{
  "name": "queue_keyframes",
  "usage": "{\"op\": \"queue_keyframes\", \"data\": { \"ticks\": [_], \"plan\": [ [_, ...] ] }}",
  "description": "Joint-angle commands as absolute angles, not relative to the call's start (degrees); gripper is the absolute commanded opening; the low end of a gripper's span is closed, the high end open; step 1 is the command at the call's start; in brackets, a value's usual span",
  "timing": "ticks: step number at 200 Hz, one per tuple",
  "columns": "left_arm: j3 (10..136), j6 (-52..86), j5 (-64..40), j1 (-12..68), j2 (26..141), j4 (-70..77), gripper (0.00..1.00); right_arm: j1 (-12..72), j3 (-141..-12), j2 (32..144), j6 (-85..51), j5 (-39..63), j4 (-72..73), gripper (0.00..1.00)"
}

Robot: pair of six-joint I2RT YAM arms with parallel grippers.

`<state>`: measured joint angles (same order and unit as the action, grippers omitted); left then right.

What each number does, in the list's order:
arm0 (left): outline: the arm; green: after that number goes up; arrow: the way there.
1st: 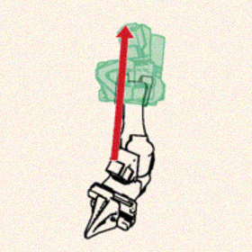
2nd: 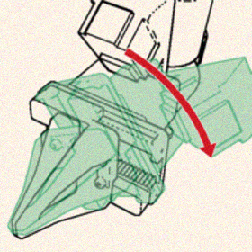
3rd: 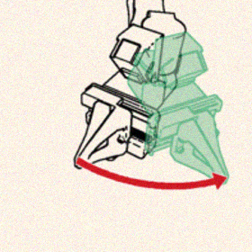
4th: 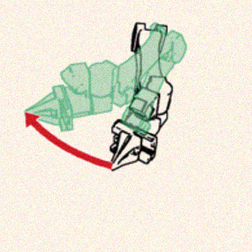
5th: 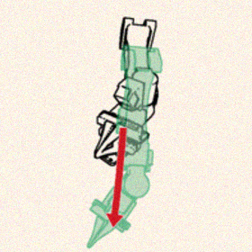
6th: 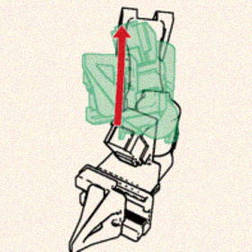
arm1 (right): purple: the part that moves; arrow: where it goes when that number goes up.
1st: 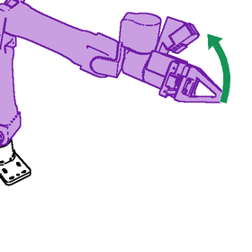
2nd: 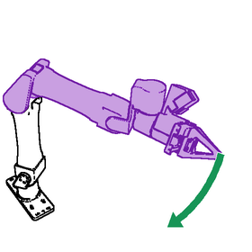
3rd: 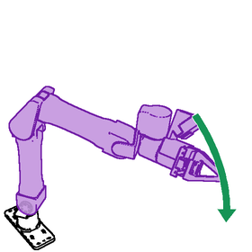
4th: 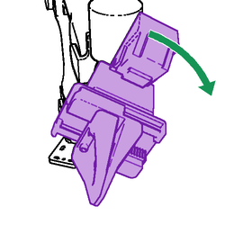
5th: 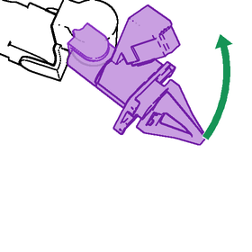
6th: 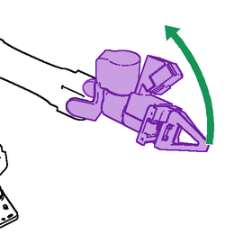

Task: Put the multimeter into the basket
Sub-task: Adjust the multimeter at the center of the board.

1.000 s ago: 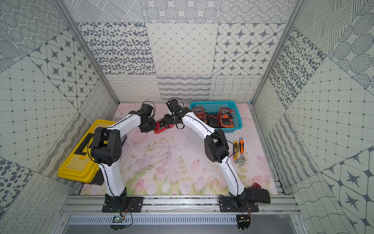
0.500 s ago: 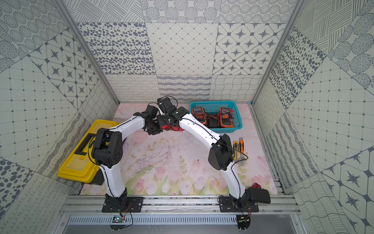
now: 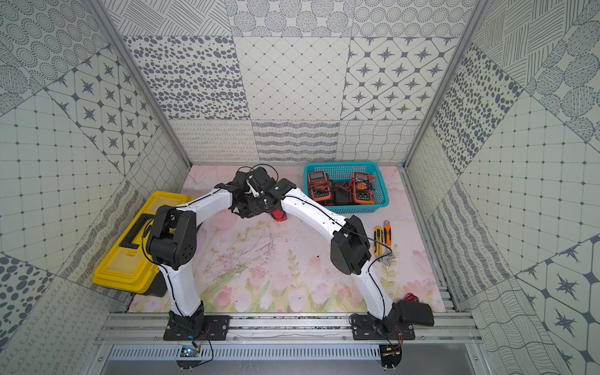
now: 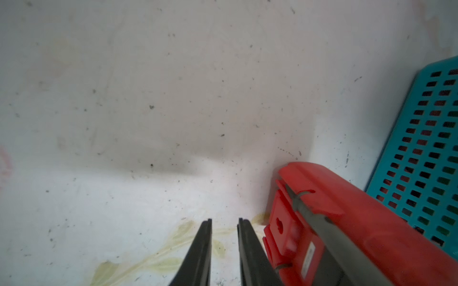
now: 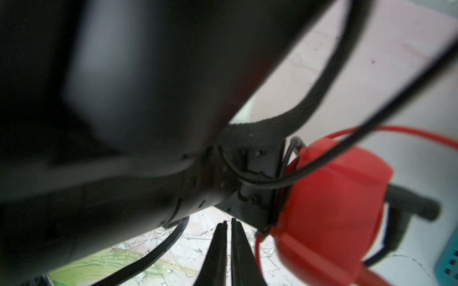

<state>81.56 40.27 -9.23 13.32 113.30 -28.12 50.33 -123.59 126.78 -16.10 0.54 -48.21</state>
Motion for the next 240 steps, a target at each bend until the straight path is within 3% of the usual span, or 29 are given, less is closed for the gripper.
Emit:
{"op": "queue_keyframes", "data": {
  "ticks": [1, 84, 147, 240],
  "plan": [
    [79.4, 42.0, -9.1, 10.2, 112.2, -24.3, 0.23, 50.4, -123.5, 129.5, -17.0, 4.3, -46.6, 0.10],
    [74.9, 41.2, -0.1, 3.1, 106.8, -30.3, 0.23, 50.4, -133.7, 137.7, -17.1, 9.4, -48.8, 0.12],
    [77.5, 39.3, 4.7, 2.9, 109.2, -33.7, 0.24, 50.3, -131.4, 134.2, -16.1, 12.7, -49.0, 0.47],
    [80.4, 35.4, 12.7, 2.7, 110.7, -38.7, 0.27, 47.9, -126.4, 125.8, -14.1, 16.2, -48.7, 0.70]
  ]
}}
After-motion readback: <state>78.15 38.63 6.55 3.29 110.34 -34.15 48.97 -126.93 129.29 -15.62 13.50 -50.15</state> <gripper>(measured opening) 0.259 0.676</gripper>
